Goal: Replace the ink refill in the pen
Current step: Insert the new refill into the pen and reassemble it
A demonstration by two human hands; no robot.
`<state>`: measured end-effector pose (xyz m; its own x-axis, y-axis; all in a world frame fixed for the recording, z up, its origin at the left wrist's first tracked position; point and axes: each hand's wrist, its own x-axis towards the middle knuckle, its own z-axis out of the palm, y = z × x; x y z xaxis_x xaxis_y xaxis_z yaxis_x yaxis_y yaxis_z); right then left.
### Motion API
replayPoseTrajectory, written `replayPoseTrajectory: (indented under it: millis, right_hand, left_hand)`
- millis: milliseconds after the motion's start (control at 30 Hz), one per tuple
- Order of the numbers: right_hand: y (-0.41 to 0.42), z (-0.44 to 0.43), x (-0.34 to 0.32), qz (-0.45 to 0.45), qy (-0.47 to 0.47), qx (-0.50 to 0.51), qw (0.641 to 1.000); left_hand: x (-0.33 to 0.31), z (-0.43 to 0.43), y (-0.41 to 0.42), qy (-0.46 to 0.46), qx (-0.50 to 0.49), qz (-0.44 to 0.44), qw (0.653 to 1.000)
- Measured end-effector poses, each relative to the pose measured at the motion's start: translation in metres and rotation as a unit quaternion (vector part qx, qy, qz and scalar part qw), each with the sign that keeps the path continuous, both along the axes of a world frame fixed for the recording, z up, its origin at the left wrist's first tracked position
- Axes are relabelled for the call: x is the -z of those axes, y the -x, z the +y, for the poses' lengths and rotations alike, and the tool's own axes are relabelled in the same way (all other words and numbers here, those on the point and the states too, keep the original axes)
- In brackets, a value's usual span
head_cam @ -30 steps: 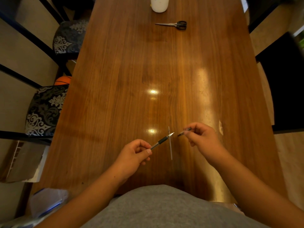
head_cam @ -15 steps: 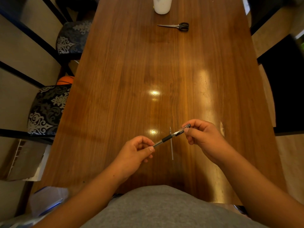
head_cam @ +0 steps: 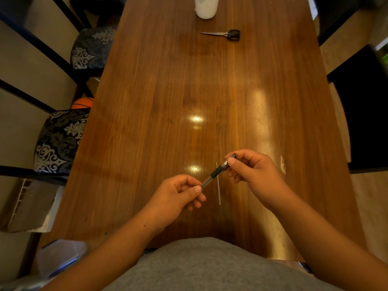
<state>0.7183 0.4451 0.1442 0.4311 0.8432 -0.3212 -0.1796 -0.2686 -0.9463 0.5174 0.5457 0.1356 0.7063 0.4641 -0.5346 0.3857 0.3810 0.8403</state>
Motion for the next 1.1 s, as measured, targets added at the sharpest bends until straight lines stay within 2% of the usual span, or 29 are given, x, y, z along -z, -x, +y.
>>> replayPoseTrajectory:
  millis: [100,267,567,900,1100]
  right_hand:
    - [0.003,0.005,-0.005,0.016,-0.022,0.044,0.999]
    - [0.006,0.008,-0.007,0.011,-0.022,0.039,0.999]
    - [0.006,0.011,-0.007,0.13,-0.055,0.024,0.99]
    - [0.005,0.013,-0.01,0.141,-0.069,0.036,0.987]
    - [0.006,0.014,-0.008,0.113,-0.067,0.035,0.991]
  left_hand:
    - [-0.006,0.002,-0.002,0.008,0.042,-0.018,0.999]
    - [-0.015,0.004,-0.007,0.039,0.091,-0.043,0.994]
    - [-0.022,0.007,-0.01,0.188,0.079,-0.101,0.974]
    - [-0.02,0.008,-0.016,0.118,0.086,-0.105,0.984]
    - [-0.018,0.005,-0.019,0.055,0.083,-0.081,0.992]
